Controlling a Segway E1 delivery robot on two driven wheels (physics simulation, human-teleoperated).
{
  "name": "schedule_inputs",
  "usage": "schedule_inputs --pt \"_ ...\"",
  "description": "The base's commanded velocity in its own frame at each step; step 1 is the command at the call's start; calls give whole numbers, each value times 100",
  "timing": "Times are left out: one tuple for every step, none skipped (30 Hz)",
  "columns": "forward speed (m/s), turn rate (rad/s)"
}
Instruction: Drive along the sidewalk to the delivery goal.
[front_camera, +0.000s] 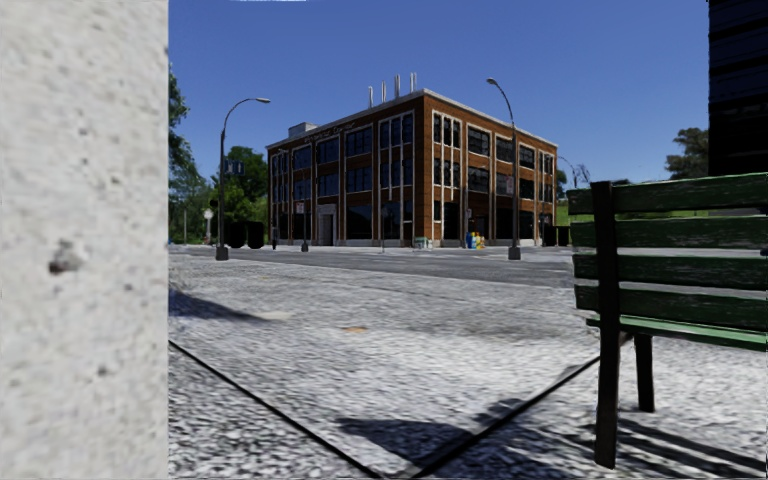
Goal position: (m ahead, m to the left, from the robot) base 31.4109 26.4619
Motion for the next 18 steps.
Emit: schedule_inputs --pt "148 43" --pt "148 32" --pt "147 17" --pt "147 11" --pt "147 11" --pt "147 10" --pt "147 10" --pt "147 10" --pt "147 10" --pt "147 14" --pt "147 15" --pt "147 16" --pt "147 33" --pt "147 33" --pt "147 54" --pt "147 57" --pt "147 53" --pt "147 53"
